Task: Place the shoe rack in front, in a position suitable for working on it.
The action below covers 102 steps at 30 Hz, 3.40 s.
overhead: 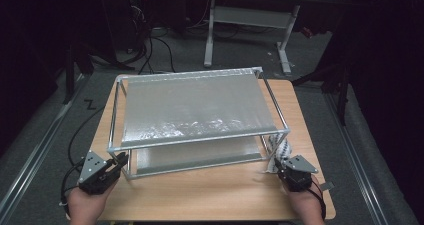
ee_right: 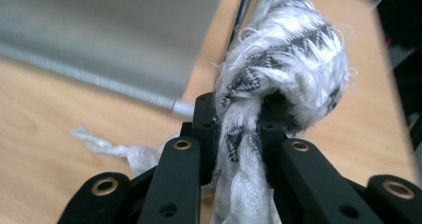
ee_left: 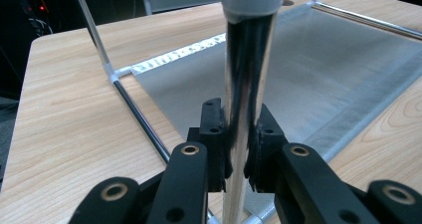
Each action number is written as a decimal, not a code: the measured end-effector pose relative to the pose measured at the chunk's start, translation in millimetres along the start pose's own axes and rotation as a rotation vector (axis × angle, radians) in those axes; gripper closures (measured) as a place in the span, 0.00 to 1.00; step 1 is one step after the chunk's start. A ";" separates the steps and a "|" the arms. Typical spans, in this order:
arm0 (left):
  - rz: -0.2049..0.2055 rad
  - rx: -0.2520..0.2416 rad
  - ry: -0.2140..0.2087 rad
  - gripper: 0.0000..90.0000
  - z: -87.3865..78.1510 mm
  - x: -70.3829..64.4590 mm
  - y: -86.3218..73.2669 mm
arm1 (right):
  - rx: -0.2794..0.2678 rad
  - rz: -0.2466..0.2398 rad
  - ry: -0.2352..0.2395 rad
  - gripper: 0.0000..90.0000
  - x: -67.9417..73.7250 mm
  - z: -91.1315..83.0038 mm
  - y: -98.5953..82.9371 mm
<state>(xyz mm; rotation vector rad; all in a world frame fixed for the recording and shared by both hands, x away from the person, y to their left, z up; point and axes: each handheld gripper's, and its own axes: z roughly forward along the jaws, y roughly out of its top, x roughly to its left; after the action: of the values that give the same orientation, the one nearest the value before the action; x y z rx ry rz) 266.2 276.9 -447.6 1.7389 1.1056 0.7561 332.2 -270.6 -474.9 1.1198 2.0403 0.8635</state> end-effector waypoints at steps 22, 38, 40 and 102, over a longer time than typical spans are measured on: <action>0.006 0.002 0.007 0.89 0.1 -1.3 -0.9 | -0.003 -0.013 -0.009 0.86 -4.0 0.2 3.1; 0.007 0.003 0.005 0.89 1.1 -1.3 -1.5 | -0.251 0.024 -0.035 0.86 -12.1 -52.4 42.6; 0.007 0.003 0.005 0.88 1.2 -1.3 -1.5 | -0.247 0.013 -0.036 0.86 -10.8 -51.4 42.2; -0.042 0.030 0.150 0.89 -49.4 13.7 -25.1 | -0.215 0.018 0.122 0.86 10.7 9.5 45.7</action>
<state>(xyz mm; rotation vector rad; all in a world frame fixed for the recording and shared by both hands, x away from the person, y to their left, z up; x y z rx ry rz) 221.4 312.1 -450.7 1.6999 1.2564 0.8589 355.7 -239.8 -446.7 0.9894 1.9804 1.1550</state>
